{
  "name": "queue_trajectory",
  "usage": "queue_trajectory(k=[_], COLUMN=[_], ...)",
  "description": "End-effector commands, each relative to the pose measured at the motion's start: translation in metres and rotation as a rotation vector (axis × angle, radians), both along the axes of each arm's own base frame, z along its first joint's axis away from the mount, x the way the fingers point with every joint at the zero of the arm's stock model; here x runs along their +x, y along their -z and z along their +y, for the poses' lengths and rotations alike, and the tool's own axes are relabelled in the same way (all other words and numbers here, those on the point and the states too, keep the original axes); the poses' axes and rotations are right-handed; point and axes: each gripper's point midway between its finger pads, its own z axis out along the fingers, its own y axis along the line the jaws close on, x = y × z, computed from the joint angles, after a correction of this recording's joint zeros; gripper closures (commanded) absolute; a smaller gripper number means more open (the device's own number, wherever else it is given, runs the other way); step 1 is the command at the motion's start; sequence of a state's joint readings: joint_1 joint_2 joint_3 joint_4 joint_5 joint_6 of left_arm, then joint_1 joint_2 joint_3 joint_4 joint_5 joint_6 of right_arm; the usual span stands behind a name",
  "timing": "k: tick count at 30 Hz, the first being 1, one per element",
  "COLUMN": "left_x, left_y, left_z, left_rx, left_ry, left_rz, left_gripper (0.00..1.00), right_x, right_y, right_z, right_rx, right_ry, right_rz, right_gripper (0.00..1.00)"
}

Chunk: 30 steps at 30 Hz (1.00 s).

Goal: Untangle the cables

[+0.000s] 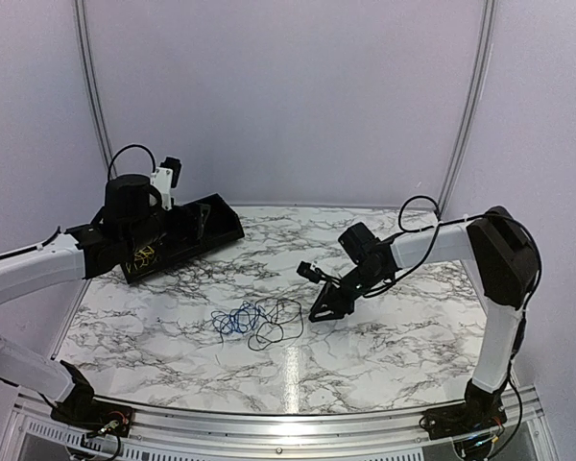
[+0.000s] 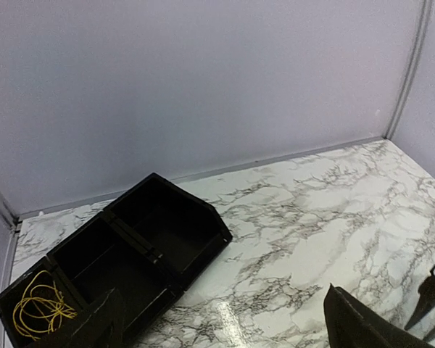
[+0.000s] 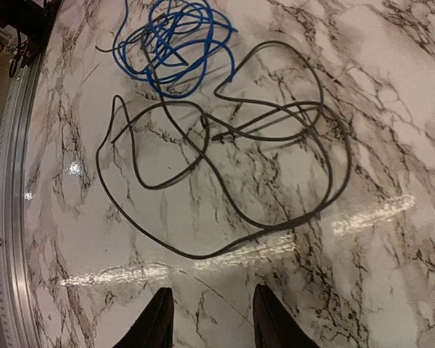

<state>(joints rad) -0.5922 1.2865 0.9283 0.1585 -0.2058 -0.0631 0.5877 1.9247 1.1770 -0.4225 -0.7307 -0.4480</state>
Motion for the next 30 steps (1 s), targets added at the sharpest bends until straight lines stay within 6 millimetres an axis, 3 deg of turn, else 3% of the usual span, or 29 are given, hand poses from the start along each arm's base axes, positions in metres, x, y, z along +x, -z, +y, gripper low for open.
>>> queue_trajectory(k=[1,3,8,13,18,21,26,30], left_x=[0.012,0.012,0.007,-0.003,-0.005,-0.009,-0.012,-0.013], left_y=[-0.008,-0.014,-0.023,-0.025,-0.022,-0.025,-0.027,-0.026], left_z=[0.039,0.032,0.055,0.036,0.027,0.020,0.014,0.009], left_rx=[0.011,0.029,-0.149,-0.100,-0.075,-0.077,-0.078,-0.073], left_ry=[-0.235,-0.185,-0.277,-0.118,-0.059,-0.013,0.033,0.059], left_rz=[-0.014,-0.037,-0.086,-0.122,-0.121,-0.126,-0.130,-0.128], left_gripper=[0.01,0.01,0.01,0.05,0.10,0.12,0.15,0.17], right_x=[-0.012,-0.013,-0.011,0.001,0.022,0.031,0.036,0.032], right_y=[0.003,0.010,0.020,0.023,0.025,0.014,0.006,0.006], right_z=[0.021,0.025,0.032,0.037,0.028,0.021,0.022,0.037], right_rx=[-0.021,-0.032,-0.051,-0.069,-0.149,-0.161,-0.148,-0.097], right_ry=[-0.044,-0.041,-0.032,0.031,0.154,0.197,0.203,0.150], right_rz=[0.023,0.043,0.069,0.074,0.010,-0.061,-0.100,-0.030], right_gripper=[0.62,0.62,0.62,0.66,0.67,0.68,0.69,0.69])
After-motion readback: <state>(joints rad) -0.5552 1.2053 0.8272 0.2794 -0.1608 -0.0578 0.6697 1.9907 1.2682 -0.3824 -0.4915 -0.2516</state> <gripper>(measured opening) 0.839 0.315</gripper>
